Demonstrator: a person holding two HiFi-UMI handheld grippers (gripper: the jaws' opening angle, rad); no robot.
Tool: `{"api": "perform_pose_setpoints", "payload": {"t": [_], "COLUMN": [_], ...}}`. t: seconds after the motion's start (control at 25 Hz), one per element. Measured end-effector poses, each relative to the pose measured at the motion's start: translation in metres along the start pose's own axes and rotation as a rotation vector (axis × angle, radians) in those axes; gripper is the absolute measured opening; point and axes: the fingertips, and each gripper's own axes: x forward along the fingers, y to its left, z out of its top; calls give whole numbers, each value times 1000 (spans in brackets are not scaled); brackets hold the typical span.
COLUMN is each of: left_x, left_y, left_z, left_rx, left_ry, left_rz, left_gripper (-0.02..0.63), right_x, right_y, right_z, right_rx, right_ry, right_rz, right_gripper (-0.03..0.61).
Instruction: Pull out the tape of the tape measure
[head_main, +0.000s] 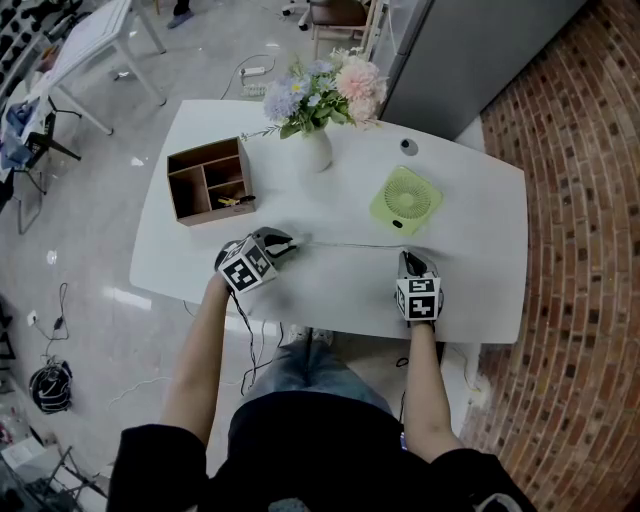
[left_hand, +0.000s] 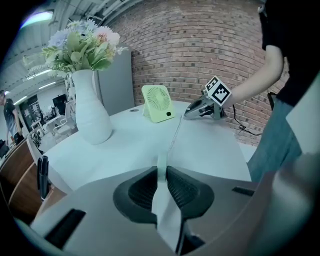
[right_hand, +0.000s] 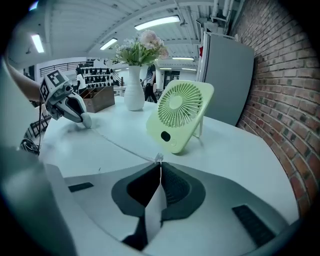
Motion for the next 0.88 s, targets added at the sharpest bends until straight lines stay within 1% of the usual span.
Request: {"api": "perform_pose_setpoints", "payload": {"t": [0.24,0.56,0.76,0.88], "left_x": [2,2,4,2], "left_y": [0,1,0,1], "left_z": [-2,-2,1,1], "left_rx": [-13,-29,-31,-48], "left_ry": [-10,-12,-16,-11], "left_rz": [1,9,7,5], "left_gripper": [71,75,101,123], "right_x": [1,1,0,-3], "right_y": [0,3,2,1], "right_z": [-6,-9,-8,-6], "right_rx": [14,35,41,48], "right_ry": [23,24,21,14], "right_rz": [0,17,15,10], "right_gripper": [11,13,25,33]}}
